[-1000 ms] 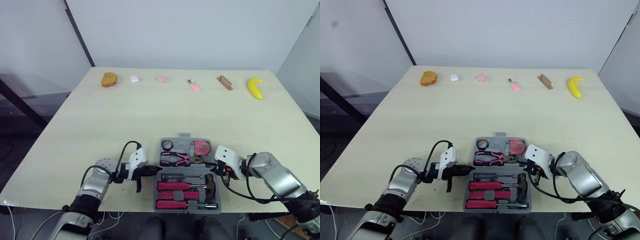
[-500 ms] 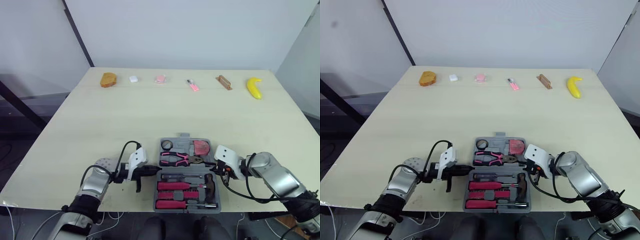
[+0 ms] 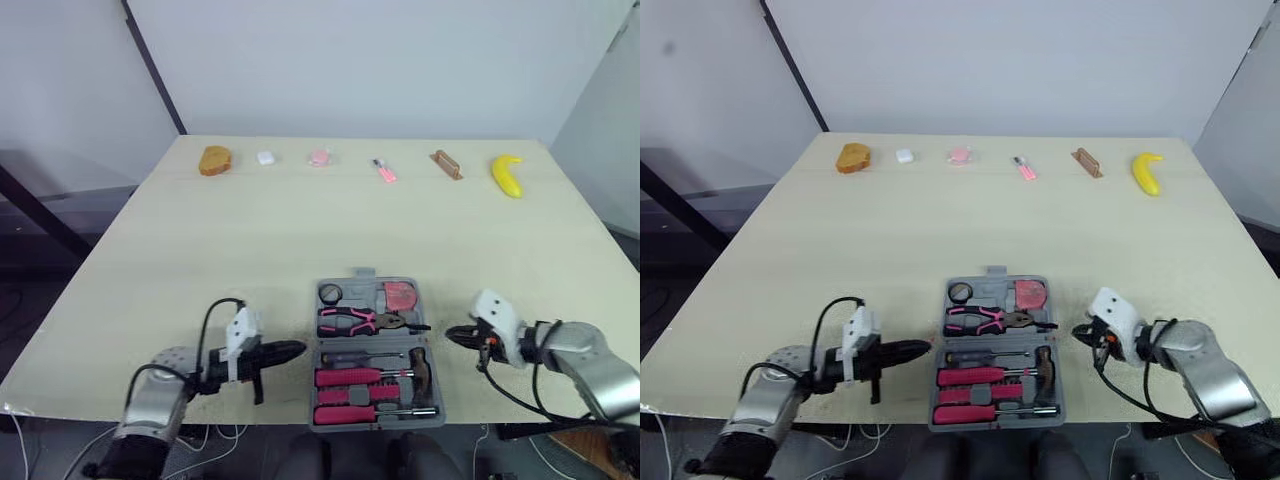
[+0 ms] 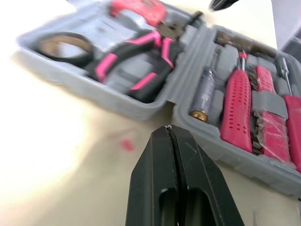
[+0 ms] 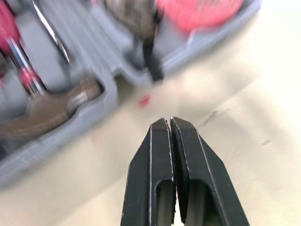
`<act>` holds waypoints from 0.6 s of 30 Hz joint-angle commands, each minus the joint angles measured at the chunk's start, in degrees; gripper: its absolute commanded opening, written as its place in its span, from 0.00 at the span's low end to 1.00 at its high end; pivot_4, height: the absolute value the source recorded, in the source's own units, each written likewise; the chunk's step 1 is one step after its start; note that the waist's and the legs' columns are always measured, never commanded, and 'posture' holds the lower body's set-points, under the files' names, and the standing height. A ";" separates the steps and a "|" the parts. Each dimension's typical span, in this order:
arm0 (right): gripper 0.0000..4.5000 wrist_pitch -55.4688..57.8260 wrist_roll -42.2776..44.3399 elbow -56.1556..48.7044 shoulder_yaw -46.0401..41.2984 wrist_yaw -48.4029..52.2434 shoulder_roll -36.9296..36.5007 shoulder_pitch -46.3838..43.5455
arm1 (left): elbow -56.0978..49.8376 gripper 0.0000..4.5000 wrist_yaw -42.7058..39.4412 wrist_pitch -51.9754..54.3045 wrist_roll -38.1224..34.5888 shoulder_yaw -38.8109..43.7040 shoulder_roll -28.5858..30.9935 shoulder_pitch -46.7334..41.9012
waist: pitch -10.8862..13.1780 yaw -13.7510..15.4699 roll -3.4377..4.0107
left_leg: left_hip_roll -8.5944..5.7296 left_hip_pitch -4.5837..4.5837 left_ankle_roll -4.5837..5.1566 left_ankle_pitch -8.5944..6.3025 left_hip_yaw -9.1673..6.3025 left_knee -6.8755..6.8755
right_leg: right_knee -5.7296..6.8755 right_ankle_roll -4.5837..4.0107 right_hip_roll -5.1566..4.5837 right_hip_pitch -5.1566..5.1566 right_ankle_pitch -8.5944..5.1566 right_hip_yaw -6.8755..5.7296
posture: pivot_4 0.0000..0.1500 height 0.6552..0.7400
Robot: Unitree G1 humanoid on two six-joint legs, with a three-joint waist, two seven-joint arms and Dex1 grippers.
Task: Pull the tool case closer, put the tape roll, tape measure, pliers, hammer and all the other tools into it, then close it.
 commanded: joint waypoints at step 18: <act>1.00 -0.66 14.18 1.42 -29.12 5.61 -6.38 24.45 | -21.65 0.99 4.73 16.20 -14.50 13.29 8.11 13.65 | 0.00 0.23 -0.02 | 0.10 0.10 -0.01 0.01 0.17 0.02 | -0.02 0.01 -0.07 0.01 -0.04 0.19 | 1.00 1.00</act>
